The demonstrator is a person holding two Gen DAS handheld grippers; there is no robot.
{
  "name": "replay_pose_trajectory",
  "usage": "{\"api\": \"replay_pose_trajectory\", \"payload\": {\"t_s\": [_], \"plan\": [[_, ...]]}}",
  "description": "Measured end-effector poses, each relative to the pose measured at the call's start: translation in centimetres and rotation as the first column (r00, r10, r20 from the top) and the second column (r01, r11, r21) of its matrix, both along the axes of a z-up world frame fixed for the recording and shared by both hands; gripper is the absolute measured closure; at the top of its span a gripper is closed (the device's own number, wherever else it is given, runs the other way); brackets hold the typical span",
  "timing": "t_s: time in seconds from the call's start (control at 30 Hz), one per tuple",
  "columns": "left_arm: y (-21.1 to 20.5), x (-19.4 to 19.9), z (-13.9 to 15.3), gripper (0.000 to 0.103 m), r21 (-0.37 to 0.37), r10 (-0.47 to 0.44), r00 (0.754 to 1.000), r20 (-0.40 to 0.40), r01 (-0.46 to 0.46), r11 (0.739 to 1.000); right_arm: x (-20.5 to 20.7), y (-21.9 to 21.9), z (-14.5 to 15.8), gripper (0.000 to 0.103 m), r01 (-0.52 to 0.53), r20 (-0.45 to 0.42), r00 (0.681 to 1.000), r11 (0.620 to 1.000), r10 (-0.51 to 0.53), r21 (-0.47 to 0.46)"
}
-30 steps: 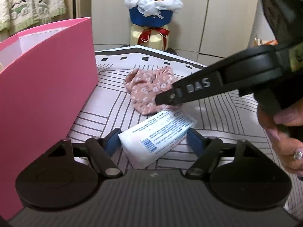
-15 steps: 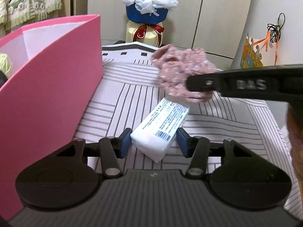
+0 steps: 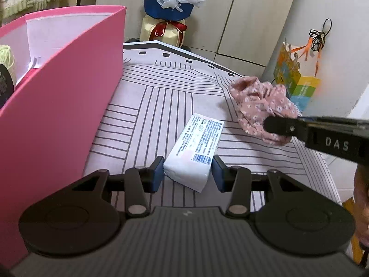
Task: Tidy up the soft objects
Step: 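Grasp the white soap bar with the left gripper while the right gripper grasps the pink scrunchie, then lift the soap bar and scrunchie and carry both toward the pink box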
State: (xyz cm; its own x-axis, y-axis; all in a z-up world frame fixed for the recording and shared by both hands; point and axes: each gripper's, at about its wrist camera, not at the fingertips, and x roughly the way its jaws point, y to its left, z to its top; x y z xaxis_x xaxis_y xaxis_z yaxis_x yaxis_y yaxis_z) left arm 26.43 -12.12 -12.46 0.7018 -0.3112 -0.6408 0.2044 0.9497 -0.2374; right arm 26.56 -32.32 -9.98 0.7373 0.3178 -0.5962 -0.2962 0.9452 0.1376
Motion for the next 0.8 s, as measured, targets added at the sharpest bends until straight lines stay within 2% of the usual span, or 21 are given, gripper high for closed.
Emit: {"api": "replay_pose_trajectory", "payload": {"t_s": [0.33,0.47,0.57,0.73,0.8], "plan": [[1.4,-2.0,1.1,0.063,-0.003,-0.025,0.999,0.039,0.025,1.000,-4.5,0.8,-0.3,0.089,0.037,0.002,0.999,0.999,-0.037,0.017],[1.7,-3.0,1.0,0.063,-0.005,-0.100,0.995,-0.013,0.100,0.995,-6.0,1.7,-0.6,0.088,0.035,-0.013,0.999,0.999,-0.035,-0.023],[1.4,-2.8,0.4,0.059,-0.015,-0.158,0.983,-0.095,0.157,0.987,-6.7,1.8,-0.6,0.088,0.029,-0.017,0.999,0.999,-0.029,-0.033],[0.6,-2.4,0.8,0.047,0.035,-0.181,0.983,-0.038,0.182,0.983,-7.5,1.9,-0.3,0.088,0.036,-0.012,0.999,0.998,-0.037,-0.052],[0.0,-1.8,0.7,0.046,0.057,-0.205,0.978,-0.042,0.207,0.977,-7.8,1.9,-0.2,0.088,0.038,-0.014,0.999,0.998,-0.039,-0.055]]}}
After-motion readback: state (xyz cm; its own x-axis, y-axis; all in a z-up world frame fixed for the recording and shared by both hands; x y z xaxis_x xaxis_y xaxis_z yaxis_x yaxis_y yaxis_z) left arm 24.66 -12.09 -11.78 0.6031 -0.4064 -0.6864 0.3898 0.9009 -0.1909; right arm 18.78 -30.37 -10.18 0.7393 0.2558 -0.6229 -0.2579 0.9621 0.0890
